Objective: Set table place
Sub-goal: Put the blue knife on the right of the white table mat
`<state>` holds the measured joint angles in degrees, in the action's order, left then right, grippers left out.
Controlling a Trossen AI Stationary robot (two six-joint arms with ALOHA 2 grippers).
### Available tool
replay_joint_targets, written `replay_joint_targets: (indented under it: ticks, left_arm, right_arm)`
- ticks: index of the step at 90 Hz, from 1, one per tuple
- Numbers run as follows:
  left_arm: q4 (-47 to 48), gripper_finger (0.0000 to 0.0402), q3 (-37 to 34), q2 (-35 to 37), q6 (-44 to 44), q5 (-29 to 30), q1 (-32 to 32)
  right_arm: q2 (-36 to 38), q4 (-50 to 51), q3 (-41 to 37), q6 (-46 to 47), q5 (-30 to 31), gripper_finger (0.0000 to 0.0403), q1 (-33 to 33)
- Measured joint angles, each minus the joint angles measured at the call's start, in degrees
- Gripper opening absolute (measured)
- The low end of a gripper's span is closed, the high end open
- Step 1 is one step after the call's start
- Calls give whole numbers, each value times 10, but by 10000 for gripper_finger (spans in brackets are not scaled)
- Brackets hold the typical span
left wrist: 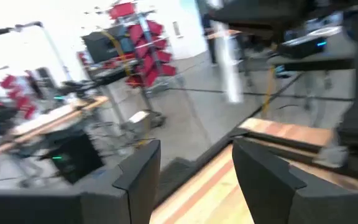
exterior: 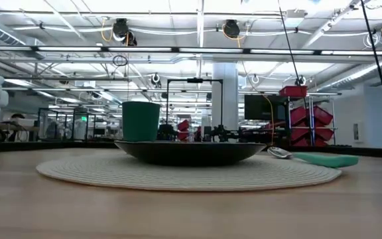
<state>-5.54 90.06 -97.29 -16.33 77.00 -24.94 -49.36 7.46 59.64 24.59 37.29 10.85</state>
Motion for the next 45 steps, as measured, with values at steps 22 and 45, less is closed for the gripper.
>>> replay_joint_targets:
  ticks: [22, 45]
  left_arm:
    - [2, 185, 0, 34, -5, 0, -8]
    - [192, 185, 0, 72, 151, -210, -4]
  right_arm:
    - [5, 205, 0, 179, -52, 0, 2]
    - [-108, 315, 0, 350, -115, 0, 19]
